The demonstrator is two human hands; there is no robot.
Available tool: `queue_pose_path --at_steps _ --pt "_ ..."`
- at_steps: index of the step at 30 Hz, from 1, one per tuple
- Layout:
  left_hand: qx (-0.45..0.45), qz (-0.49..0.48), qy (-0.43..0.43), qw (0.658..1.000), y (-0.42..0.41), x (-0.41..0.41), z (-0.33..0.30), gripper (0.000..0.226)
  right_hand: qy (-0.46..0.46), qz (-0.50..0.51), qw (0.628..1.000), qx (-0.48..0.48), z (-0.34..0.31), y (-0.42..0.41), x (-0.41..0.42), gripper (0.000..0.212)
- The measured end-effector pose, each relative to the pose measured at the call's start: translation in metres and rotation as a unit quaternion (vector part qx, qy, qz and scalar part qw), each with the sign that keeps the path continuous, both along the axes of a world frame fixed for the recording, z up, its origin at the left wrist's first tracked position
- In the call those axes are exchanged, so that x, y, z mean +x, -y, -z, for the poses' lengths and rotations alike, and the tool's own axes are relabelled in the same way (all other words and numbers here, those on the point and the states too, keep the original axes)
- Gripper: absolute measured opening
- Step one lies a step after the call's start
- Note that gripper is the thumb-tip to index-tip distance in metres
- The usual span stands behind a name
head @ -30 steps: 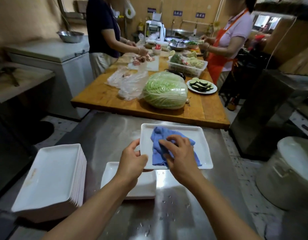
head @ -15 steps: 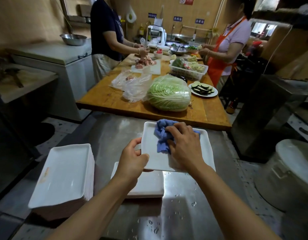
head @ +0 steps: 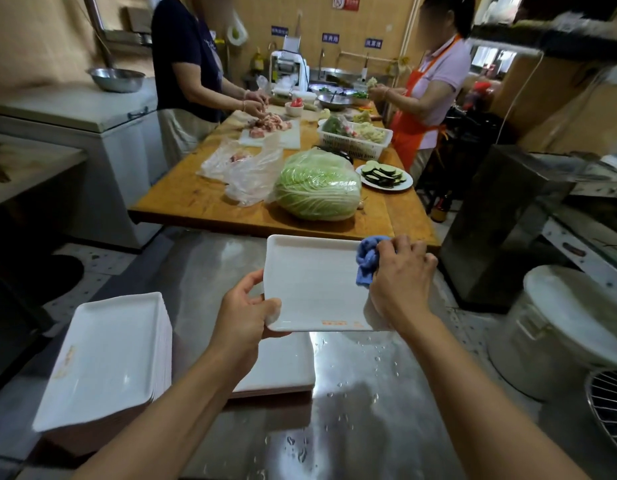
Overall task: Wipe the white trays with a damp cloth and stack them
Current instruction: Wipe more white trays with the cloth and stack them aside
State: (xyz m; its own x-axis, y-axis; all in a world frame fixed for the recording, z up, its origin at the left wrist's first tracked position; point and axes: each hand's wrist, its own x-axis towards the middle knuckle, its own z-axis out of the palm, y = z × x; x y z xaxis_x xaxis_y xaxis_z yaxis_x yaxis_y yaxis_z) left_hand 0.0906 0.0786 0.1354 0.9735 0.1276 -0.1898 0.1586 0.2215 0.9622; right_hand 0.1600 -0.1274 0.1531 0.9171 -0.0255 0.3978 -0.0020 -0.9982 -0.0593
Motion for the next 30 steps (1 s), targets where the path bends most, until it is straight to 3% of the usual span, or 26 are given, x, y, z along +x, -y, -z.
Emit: queue_pose_path --at_steps 6,13,21,25,30 --pt "0.003 0.01 0.005 1.0 0.0 0.002 -0.007 0.04 -0.028 -0.154 0.977 0.142 0.002 -0.037 -0.006 0.026" --pt "0.018 -0.004 0.018 1.0 -0.002 0.003 -0.005 0.033 -0.09 -0.265 0.945 0.167 -0.002 -0.075 -0.013 0.035" --pt "0.025 -0.035 0.028 0.999 -0.008 0.015 -0.002 0.039 -0.179 -0.353 0.894 0.211 0.005 -0.068 -0.042 0.028" --pt "0.015 -0.042 0.036 0.998 -0.006 0.021 -0.003 0.037 -0.118 -0.354 0.915 0.156 0.01 -0.058 -0.05 0.034" --pt "0.008 -0.076 0.011 0.997 -0.01 0.027 0.0 0.038 -0.102 -0.27 0.945 0.152 0.013 -0.013 -0.047 0.035"
